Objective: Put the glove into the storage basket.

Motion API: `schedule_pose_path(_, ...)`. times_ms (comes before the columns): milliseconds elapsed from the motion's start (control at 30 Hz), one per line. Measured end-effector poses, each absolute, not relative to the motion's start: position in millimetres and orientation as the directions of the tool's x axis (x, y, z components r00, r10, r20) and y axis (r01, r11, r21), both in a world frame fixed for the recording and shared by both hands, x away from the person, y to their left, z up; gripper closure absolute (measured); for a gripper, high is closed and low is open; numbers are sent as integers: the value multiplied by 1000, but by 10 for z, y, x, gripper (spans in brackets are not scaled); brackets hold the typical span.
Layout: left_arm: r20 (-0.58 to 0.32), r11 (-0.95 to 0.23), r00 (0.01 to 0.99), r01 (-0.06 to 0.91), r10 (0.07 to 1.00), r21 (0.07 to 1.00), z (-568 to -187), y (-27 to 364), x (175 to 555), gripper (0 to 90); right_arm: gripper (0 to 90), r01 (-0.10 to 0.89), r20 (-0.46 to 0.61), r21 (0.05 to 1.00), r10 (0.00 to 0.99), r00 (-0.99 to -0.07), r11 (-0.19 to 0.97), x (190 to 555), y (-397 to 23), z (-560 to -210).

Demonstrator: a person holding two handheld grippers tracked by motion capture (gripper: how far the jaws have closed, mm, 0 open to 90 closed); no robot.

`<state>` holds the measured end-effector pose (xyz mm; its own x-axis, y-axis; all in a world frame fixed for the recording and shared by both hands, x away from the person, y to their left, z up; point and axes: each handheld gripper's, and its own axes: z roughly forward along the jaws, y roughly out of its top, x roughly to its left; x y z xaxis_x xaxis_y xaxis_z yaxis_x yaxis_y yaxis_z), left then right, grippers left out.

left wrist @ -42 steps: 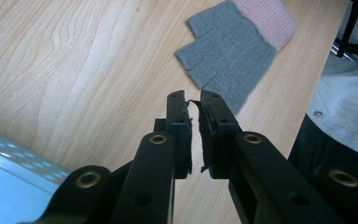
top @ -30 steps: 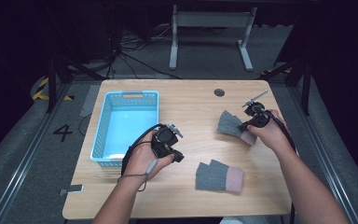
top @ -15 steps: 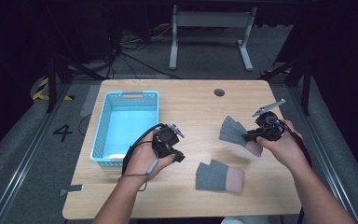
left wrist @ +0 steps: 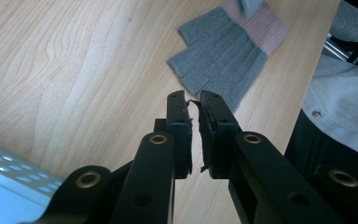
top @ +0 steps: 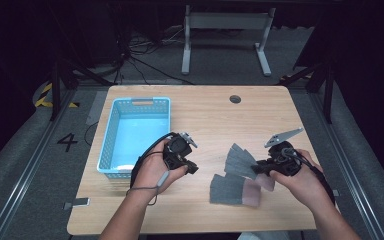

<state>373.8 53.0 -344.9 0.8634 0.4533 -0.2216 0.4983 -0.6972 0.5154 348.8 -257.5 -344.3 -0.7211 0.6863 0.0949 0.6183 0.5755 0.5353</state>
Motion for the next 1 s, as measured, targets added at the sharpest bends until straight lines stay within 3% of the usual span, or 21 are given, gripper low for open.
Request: schedule_pose_path(1000,-222,-701,866,495,448,513,-3450,526,3742,826,744,585,76,417,615,-785,696,3314,-2167,-3829)
